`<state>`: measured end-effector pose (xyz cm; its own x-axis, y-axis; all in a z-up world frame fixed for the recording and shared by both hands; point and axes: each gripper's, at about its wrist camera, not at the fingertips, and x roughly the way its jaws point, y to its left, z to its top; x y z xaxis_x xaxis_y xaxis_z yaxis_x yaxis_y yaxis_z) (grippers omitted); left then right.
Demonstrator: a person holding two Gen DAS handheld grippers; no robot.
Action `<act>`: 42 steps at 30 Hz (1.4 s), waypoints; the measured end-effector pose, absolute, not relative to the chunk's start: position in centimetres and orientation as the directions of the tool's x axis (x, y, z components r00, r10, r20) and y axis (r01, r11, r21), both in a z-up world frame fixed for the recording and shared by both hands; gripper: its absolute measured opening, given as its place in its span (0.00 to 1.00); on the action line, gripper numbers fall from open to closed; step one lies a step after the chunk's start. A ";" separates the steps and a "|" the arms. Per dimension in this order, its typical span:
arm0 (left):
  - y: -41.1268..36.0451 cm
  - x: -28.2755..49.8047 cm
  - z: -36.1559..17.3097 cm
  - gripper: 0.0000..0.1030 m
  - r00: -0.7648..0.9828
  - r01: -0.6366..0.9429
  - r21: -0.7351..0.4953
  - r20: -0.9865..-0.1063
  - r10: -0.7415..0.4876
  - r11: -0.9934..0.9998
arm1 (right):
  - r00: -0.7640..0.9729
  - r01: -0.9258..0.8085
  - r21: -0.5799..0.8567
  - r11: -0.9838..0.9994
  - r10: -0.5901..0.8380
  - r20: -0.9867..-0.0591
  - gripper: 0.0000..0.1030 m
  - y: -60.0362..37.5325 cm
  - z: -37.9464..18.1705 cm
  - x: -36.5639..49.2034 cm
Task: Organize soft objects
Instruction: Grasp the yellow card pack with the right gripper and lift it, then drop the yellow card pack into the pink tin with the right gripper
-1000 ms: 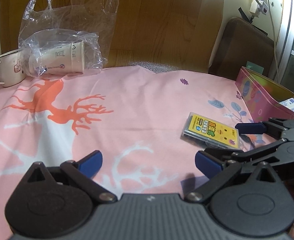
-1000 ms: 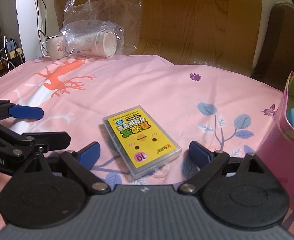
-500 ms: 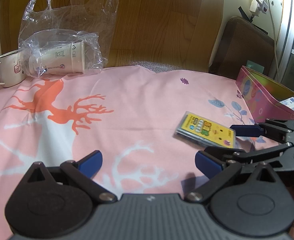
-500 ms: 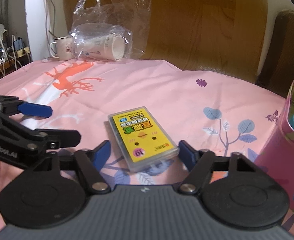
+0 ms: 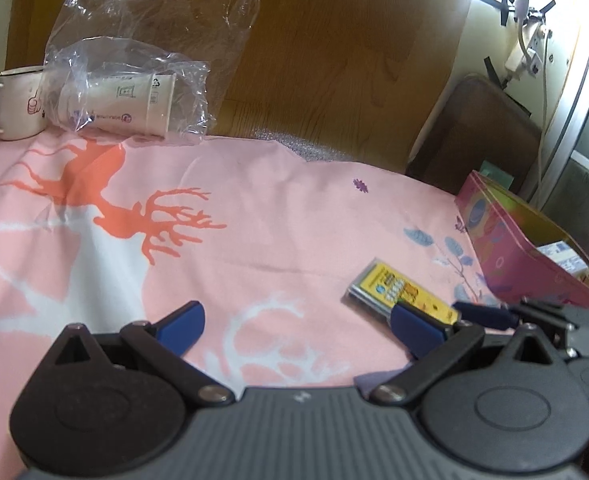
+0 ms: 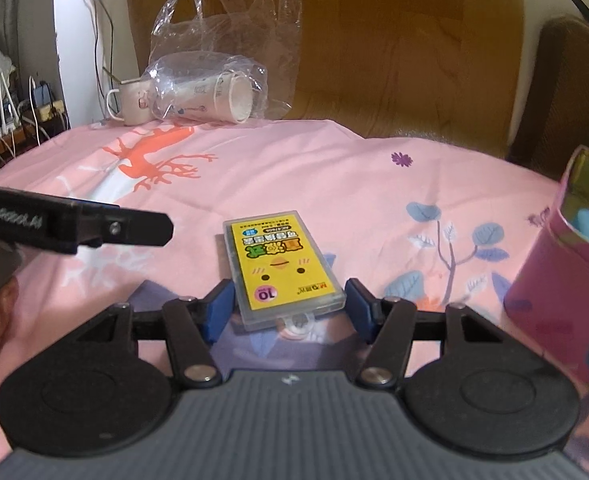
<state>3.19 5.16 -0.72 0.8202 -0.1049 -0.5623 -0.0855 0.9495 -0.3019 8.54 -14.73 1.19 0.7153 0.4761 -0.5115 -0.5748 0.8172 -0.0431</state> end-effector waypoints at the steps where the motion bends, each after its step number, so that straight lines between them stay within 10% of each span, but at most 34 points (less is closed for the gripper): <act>1: 5.1 3.2 -0.7 1.00 0.820 -0.082 -0.302 -0.563 -0.108 0.950 | 0.708 -0.579 -0.028 0.815 0.485 -0.513 0.61 -14.9 1.2 8.1; 11: 1.3 1.8 0.0 0.95 0.745 0.032 -0.449 -0.585 -0.321 0.893 | 0.653 -0.606 0.110 0.788 0.571 -0.498 0.61 -18.1 0.8 2.9; 14: -0.7 1.9 -0.1 0.76 0.727 0.054 -0.451 -0.594 -0.345 0.891 | 0.619 -0.592 0.243 0.769 0.626 -0.474 0.61 -19.6 0.8 2.6; 15: -1.2 2.1 -0.2 0.56 0.718 0.061 -0.449 -0.601 -0.352 0.891 | 0.614 -0.585 0.273 0.764 0.637 -0.466 0.61 -19.9 0.7 2.4; 19: -3.3 3.3 0.5 0.48 0.700 0.071 -0.445 -0.615 -0.362 0.893 | 0.668 -0.560 0.255 0.788 0.611 -0.424 0.60 -21.1 1.0 1.3; 31: -15.5 13.2 9.7 0.51 0.734 0.332 -0.291 -0.518 -0.439 0.897 | 0.896 -0.391 0.061 0.918 0.395 -0.204 0.60 -29.5 7.4 4.0; 42: -24.6 26.0 7.4 0.70 0.700 0.307 -0.273 -0.584 -0.411 0.912 | 0.902 -0.159 -0.093 0.983 0.107 -0.419 0.61 -34.5 8.8 16.4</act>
